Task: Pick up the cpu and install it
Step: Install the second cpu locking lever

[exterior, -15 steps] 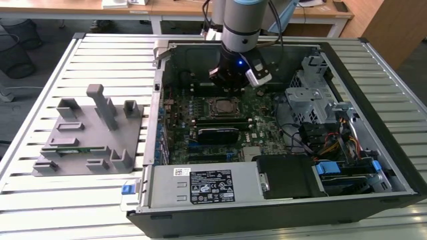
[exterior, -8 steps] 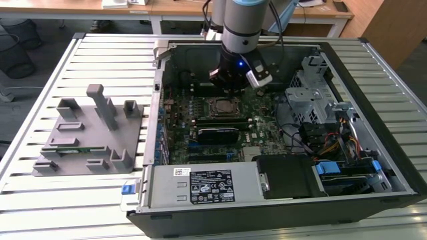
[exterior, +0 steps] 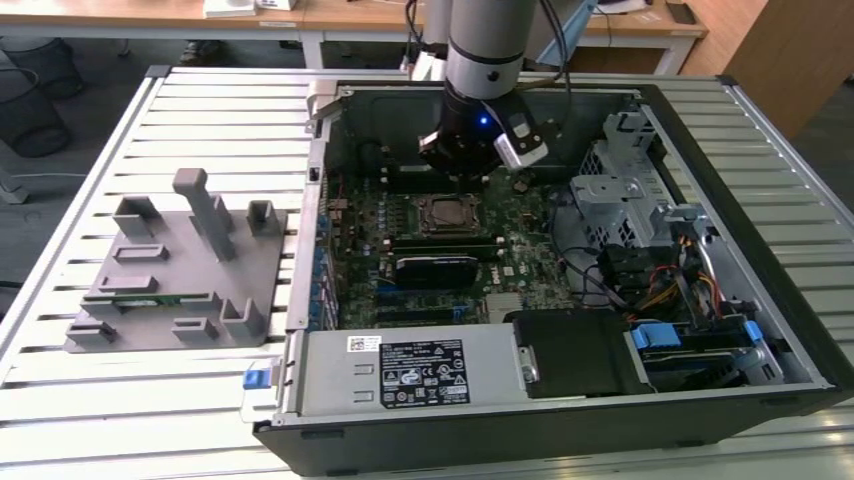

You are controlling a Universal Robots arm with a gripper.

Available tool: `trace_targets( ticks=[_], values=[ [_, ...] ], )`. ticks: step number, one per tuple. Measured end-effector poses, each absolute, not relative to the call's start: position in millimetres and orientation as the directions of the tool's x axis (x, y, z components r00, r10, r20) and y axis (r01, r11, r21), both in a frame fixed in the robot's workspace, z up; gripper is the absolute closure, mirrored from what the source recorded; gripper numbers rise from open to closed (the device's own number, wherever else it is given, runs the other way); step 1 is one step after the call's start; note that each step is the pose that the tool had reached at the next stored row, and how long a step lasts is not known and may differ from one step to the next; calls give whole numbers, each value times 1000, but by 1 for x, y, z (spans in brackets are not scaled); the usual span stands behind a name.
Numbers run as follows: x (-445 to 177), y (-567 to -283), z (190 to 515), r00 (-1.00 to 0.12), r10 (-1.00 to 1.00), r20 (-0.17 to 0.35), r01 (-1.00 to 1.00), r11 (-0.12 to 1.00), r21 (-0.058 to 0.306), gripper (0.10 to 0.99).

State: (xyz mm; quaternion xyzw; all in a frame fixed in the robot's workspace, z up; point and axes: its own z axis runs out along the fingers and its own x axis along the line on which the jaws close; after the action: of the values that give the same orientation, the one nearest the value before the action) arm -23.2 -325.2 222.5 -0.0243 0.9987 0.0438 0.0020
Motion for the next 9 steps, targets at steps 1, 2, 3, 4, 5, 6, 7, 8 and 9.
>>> trace_targets(
  ticks=[1, 2, 3, 4, 5, 6, 7, 8, 9],
  values=[
    [-23, -325, 226, -999, -48, -6, -49, 995, 87, 980],
    [-23, -325, 228, -999, -48, -6, -49, 995, 87, 980],
    [-23, -325, 228, -999, -48, -6, -49, 995, 87, 980],
    [-23, -326, 228, -999, -48, -6, -49, 995, 88, 980],
    [-23, -326, 228, -999, -49, -6, -49, 995, 87, 980],
    [-23, -328, 228, -999, -48, -6, -49, 995, 87, 980],
    [-23, -329, 228, -999, -48, -6, -49, 995, 87, 980],
    [-23, -331, 228, -999, -48, -6, -49, 995, 87, 980],
    [-23, -333, 228, -999, -48, -6, -49, 995, 87, 980]
  ],
)
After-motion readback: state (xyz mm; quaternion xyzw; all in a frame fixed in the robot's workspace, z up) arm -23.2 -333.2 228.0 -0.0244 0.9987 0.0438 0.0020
